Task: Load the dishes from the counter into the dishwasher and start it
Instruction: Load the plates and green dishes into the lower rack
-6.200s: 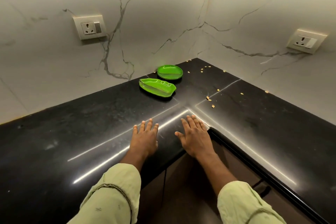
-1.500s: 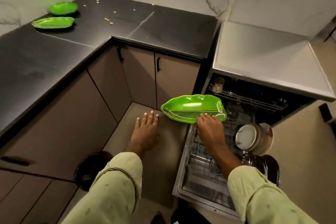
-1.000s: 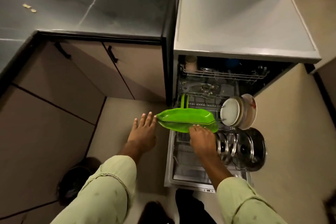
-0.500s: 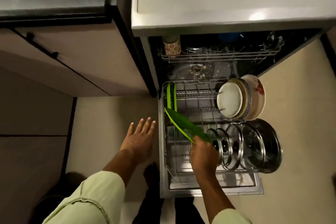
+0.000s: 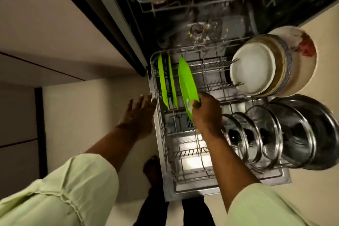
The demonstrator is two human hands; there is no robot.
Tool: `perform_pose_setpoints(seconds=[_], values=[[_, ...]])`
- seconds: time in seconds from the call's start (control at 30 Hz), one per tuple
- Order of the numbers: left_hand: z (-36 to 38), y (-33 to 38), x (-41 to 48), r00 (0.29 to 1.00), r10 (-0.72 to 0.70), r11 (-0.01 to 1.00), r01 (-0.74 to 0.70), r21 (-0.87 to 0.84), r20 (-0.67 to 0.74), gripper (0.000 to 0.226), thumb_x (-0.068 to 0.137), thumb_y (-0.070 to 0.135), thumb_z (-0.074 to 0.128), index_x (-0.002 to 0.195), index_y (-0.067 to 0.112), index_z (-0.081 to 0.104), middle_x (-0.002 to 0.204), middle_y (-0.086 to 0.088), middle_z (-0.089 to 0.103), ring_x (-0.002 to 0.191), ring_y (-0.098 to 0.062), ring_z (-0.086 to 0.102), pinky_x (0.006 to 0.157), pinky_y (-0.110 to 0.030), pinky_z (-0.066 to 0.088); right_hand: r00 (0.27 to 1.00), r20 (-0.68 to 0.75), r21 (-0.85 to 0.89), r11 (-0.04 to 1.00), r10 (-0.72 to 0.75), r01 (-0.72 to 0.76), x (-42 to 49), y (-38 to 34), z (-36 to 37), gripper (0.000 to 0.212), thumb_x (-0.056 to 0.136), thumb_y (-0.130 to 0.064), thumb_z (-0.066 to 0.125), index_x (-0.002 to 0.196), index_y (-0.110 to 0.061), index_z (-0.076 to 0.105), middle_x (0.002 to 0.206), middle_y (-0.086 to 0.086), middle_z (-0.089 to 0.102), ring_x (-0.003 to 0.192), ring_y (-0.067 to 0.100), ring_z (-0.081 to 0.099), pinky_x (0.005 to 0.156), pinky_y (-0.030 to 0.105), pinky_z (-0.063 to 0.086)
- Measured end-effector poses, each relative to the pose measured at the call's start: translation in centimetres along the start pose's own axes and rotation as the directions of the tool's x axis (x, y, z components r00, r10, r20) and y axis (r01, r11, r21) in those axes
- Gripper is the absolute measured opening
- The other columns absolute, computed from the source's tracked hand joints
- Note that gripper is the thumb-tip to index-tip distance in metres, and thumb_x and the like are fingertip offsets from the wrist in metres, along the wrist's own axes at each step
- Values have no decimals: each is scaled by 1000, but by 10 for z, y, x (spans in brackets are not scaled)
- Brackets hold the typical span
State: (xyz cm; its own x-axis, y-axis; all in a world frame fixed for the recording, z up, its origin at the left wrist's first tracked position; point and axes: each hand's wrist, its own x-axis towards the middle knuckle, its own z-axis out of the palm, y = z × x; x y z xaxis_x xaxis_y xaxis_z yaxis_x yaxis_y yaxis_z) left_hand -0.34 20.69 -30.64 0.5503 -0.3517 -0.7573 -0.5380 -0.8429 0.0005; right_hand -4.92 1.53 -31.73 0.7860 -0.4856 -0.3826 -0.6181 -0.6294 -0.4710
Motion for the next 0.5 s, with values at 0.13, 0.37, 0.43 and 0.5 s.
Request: perform_pose_setpoints(seconds=[0.13,0.37,0.43,0.5], values=[[2,-6,26,1000,-20,999,20,-27,24,78,103,30,40,156,18,-17,162,-8,-23,151,-30,-15,122,-51,-4,999,19,50,998,-37,36,20,-5,11,8,90,-13,61,83,-8,61,90,20,67,86,38,60,62,29,22],[8,-12,65,1000,-5,997,7,-71,20,84,100,29,47,156,20,-15,163,-4,-20,150,-28,-15,122,-54,-4,997,57,41,998,-46,43,54,-22,25,49,94,-14,59,59,-21,26,60,-6,36,58,18,34,48,30,19],[10,-13,73,1000,-9,997,11,-75,29,84,99,27,48,156,19,-14,163,-5,-19,151,-28,-15,121,-55,-3,997,58,40,998,-47,45,65,-23,30,49,94,-16,59,59,-21,26,62,-2,37,65,20,38,54,29,21],[12,-13,80,999,-13,997,16,-72,41,86,98,28,50,156,18,-12,164,-5,-17,151,-28,-14,121,-55,-4,996,72,40,998,-56,54,75,-24,33,47,94,-17,60,58,-20,29,66,0,42,69,21,44,59,27,25]])
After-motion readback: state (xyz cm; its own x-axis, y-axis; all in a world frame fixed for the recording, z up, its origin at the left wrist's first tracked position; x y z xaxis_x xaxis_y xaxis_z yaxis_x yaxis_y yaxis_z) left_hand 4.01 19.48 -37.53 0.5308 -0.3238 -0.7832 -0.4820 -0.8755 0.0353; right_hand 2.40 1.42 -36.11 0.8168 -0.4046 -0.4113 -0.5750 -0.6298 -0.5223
